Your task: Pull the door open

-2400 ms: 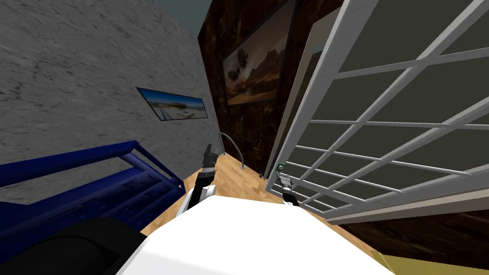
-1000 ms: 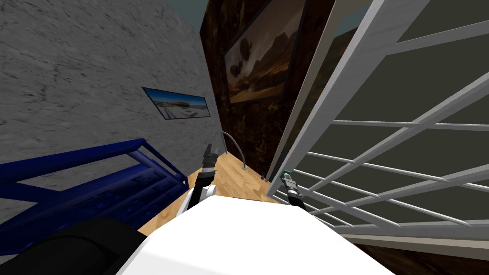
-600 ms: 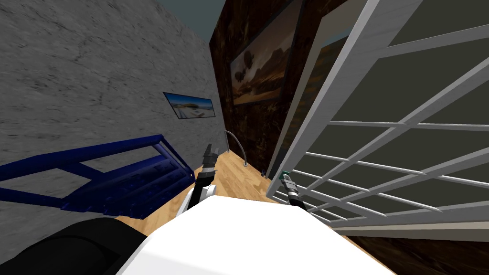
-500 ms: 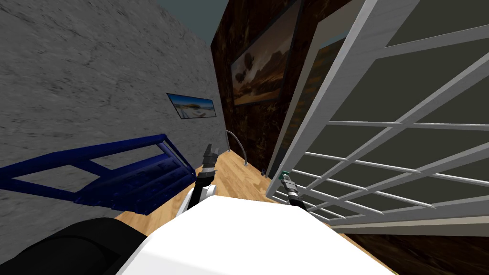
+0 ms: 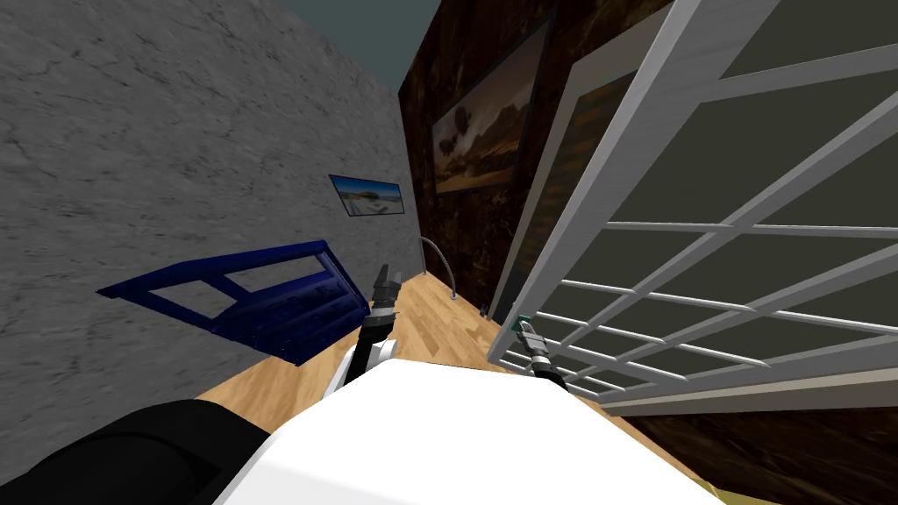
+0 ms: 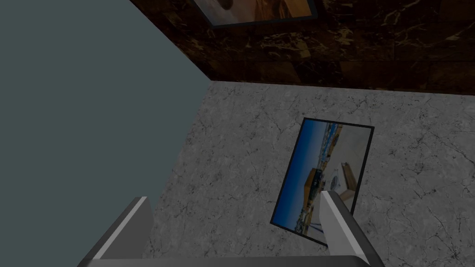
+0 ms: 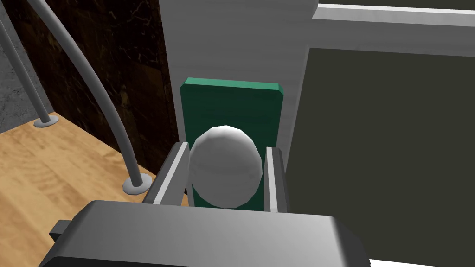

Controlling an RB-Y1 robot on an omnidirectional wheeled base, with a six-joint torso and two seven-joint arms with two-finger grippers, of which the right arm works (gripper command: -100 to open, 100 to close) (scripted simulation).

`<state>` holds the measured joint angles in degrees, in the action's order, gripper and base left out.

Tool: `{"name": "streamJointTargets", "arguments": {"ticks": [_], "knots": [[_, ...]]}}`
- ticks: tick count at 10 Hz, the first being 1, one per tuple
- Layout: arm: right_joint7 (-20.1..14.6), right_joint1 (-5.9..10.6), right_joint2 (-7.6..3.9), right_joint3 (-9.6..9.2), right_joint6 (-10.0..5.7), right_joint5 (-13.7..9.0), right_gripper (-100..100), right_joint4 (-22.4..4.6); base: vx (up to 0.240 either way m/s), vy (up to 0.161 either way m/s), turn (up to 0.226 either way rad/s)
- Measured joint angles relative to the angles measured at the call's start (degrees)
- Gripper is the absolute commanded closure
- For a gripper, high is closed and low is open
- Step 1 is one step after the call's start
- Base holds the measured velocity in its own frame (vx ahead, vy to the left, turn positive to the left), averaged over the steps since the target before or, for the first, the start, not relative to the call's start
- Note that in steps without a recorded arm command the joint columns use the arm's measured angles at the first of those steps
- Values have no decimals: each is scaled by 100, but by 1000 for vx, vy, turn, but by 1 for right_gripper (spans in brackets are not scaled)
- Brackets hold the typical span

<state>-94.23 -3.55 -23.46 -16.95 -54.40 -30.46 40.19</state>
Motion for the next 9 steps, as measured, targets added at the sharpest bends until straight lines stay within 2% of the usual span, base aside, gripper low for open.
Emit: {"name": "streamJointTargets", "arguments": {"ticks": [2,4,7,9], "knots": [[-144,-151,-131,-138,-77,84,100,117,-219,-27,83],[-307,-154,-206,-264,-215,164,100,18,-213,-49,81],[-411,-233,-289,-361,-297,216,100,33,-153,-31,97],[-526,-253,-354,-445,-456,257,100,-44,-192,-67,116]]}}
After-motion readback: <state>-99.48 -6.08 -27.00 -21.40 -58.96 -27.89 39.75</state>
